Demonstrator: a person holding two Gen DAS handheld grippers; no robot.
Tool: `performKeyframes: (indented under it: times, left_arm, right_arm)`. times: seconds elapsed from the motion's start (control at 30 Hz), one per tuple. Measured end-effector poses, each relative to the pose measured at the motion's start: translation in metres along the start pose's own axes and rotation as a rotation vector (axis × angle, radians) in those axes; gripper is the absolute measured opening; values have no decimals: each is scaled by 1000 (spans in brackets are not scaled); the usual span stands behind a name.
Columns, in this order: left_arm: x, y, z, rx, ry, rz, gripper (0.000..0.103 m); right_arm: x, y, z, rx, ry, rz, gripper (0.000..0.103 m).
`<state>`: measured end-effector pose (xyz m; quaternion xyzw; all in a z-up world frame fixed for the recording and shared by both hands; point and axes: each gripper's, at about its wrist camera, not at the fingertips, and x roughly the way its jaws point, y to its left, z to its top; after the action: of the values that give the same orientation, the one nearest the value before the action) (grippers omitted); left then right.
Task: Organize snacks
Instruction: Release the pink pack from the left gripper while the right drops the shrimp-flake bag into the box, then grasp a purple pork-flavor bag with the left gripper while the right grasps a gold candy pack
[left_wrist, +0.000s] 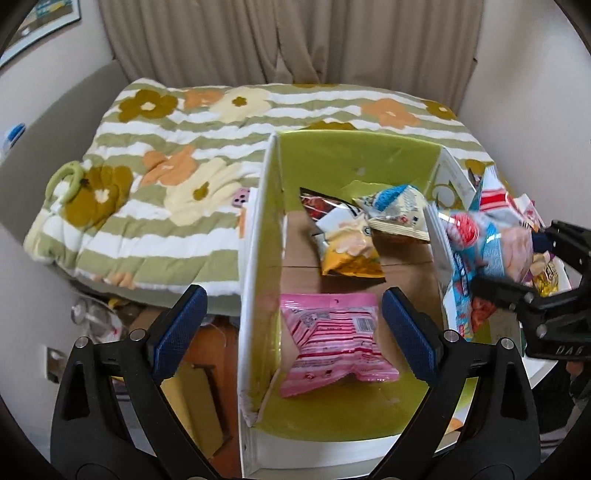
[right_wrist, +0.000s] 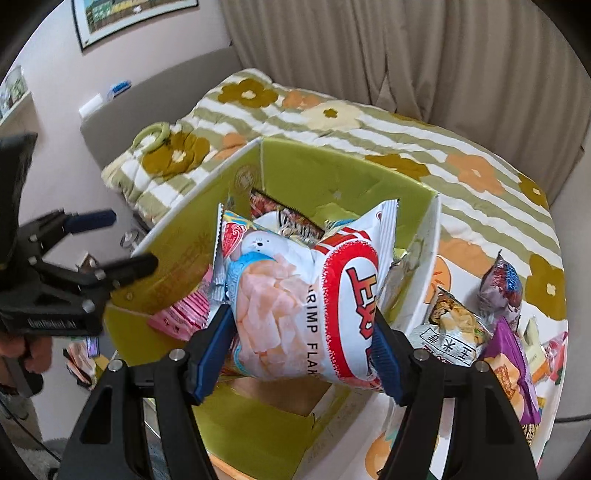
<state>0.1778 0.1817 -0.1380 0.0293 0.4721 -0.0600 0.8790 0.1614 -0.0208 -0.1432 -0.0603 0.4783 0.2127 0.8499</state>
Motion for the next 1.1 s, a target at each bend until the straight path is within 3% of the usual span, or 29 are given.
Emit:
performKeyframes:
  times: [0.07, 0.13, 0.17, 0.3, 0.47, 0.6, 0.87, 1.1]
  left_arm:
    - [1, 1, -1, -20, -2, -3, 95]
    - [3, 1, -2, -37, -1, -4, 95]
    - [3, 1, -3, -43, -7, 3, 95]
    - [1, -5, -7, -20, -64, 66, 95]
    - [4, -14, -6, -4, -25, 66, 95]
    - [-5, -19, -4, -19, -34, 33, 95]
    - [-46, -39, 12, 30, -144, -21, 95]
    - [-70, -72, 21, 99, -192, -106, 95]
  right_arm:
    - [5, 1, 0, -5, 14, 11, 69]
    - [10, 1, -2, -5, 17, 31, 85]
    - [10, 1, -2, -4, 12, 33, 103]
    - [10, 1, -12, -18, -4, 51, 103]
    - [6, 3, -25, -10, -8, 46, 103]
    - [-8, 3, -28, -1, -41, 32, 103]
    - [-50, -1, -30, 37, -132, 0, 103]
    - [-96, -18, -44, 139, -207, -100, 103]
